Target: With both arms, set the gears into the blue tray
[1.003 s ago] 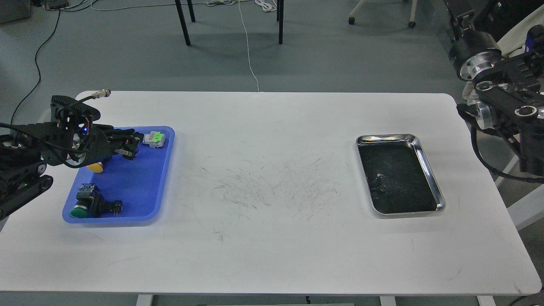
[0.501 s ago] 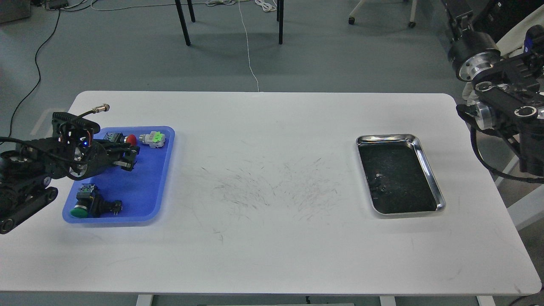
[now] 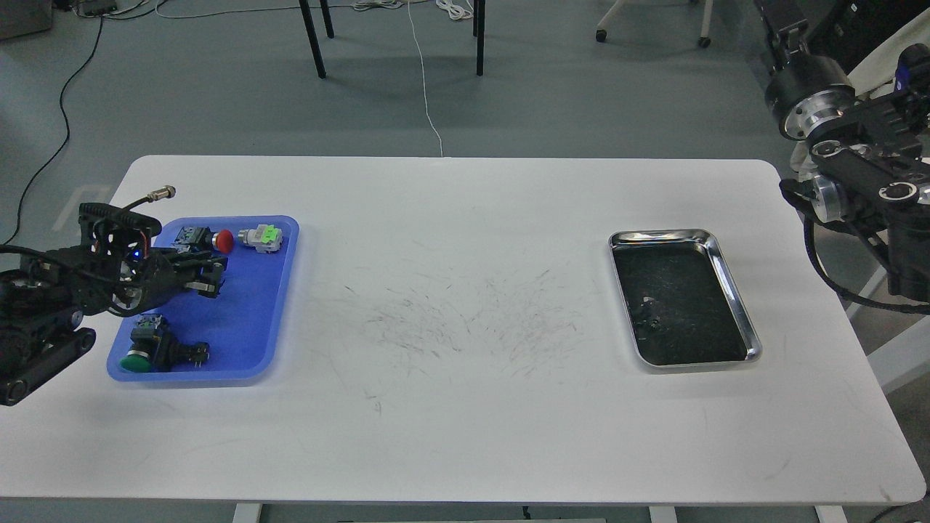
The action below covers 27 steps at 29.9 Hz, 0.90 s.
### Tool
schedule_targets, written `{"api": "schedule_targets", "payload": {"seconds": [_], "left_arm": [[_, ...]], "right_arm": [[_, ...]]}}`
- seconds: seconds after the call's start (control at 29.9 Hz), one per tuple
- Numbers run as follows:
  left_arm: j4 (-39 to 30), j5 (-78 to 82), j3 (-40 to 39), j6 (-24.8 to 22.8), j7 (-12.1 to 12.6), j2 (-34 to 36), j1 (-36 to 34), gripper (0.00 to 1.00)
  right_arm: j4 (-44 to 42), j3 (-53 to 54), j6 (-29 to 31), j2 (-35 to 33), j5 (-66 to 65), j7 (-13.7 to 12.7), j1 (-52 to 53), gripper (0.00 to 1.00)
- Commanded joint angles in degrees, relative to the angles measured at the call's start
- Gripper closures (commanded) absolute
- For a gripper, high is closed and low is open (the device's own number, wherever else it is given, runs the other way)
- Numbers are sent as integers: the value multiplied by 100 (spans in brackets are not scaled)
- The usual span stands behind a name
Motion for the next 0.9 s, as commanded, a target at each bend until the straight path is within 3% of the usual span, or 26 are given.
{"api": "schedule_targets", "payload": {"seconds": [0.0, 0.2, 0.27, 0.87], "left_arm": [[12, -70, 3, 32, 4, -45, 51, 91], [47, -123, -6, 49, 13, -72, 60, 87], [56, -149, -15, 49, 22, -72, 60, 80], [82, -378, 20, 76, 13, -63, 104, 71]], "right_arm": [[0, 1, -4, 1, 0, 0, -3, 8], [0, 1, -4, 1, 0, 8, -3, 8], [0, 1, -4, 1, 0, 8, -3, 8], [-9, 1, -4, 1, 0, 8, -30, 8]]}}
